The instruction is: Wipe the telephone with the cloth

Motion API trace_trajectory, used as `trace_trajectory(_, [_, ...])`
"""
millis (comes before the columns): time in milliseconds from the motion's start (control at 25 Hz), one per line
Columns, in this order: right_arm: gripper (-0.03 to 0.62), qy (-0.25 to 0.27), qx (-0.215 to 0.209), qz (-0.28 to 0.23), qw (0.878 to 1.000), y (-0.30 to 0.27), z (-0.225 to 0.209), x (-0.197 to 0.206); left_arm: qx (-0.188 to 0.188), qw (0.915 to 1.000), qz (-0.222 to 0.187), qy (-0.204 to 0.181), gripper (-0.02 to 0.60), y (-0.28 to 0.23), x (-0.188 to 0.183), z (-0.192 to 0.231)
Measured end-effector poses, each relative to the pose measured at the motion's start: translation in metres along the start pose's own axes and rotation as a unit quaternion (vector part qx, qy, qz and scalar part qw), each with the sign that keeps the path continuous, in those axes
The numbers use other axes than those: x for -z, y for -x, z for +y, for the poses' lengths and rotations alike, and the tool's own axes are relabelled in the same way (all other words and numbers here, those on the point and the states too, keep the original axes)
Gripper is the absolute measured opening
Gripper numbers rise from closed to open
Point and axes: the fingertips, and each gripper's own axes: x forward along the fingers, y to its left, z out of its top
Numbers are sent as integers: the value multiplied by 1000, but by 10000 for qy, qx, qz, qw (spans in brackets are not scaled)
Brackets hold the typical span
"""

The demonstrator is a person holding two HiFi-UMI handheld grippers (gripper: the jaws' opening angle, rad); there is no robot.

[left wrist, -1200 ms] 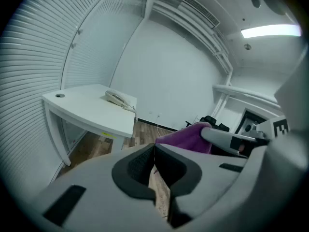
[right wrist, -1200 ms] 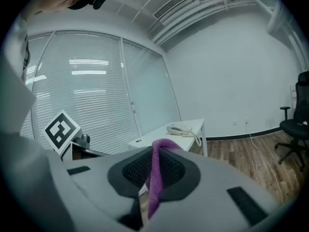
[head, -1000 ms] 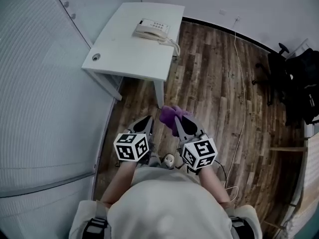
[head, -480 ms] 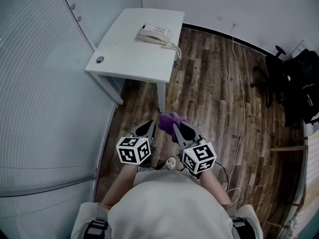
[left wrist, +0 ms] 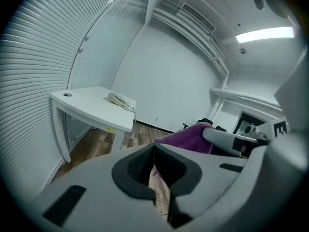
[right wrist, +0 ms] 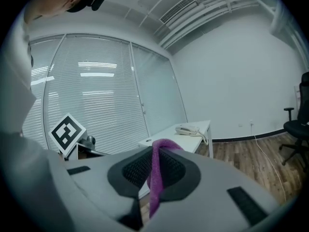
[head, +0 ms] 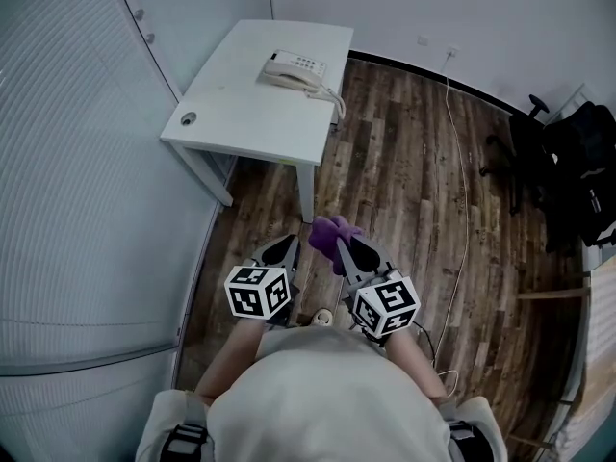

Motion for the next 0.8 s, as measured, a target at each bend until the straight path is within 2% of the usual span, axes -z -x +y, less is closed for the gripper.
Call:
trace_trajectory(400, [43,9,-64,25,10000,-1,-17,-7,-83,9999,6,116,21,-8,0,-3])
trace_trajectory(800, [43,-74,-53,55,9999,-22,-36,-12,-243,9994,94,235,21,-30,-9,21])
